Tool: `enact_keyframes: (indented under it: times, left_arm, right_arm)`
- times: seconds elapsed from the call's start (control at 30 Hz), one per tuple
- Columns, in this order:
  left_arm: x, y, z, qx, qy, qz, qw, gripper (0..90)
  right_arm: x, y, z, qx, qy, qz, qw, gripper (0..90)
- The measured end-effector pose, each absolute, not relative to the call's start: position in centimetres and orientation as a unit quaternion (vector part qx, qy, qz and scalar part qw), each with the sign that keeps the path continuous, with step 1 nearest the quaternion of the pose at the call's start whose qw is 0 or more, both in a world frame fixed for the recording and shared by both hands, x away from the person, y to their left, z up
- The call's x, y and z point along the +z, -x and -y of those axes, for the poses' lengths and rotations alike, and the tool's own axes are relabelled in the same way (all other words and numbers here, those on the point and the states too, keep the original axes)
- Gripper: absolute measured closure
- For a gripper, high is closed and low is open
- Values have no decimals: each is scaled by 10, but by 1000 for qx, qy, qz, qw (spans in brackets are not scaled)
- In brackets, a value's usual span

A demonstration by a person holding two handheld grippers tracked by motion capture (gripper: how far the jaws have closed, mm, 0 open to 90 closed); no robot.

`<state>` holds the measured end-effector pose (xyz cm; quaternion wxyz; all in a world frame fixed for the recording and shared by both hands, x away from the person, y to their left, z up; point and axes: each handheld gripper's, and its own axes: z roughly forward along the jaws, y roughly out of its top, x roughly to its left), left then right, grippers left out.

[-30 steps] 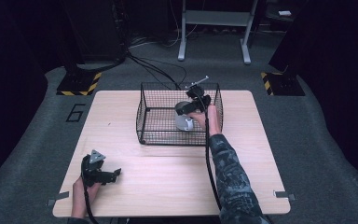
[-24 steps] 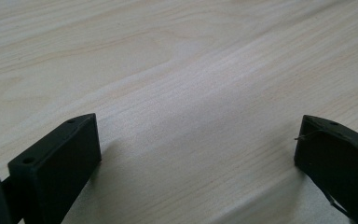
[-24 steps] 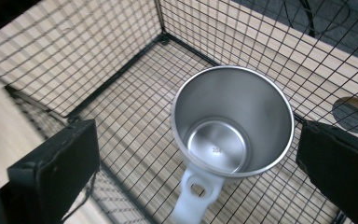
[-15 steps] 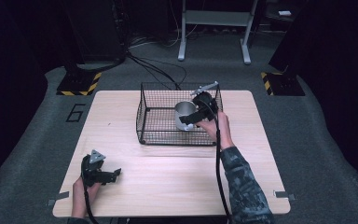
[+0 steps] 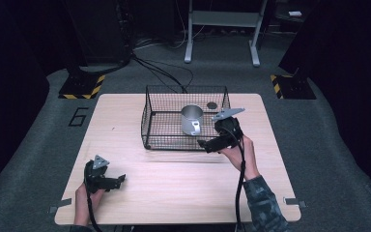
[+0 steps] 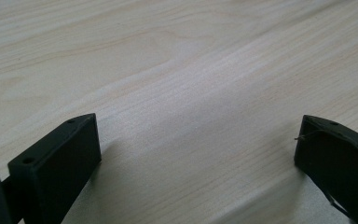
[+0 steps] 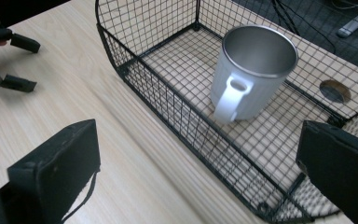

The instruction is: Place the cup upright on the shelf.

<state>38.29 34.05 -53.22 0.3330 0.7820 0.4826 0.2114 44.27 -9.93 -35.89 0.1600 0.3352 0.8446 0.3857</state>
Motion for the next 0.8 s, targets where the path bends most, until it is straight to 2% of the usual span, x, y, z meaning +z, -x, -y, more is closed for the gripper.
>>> enact_keyframes:
  times: [0.43,0.8]
  left_arm:
    - [-532,-383,-340,211,-782,-483,333,3]
    - [-532,-383,-340,211,-782,-483,333,3]
  right_arm:
    - [-406,-403,153,368,-383,-827,184,0]
    - [-477,-384,211,335,-461,-801,182,0]
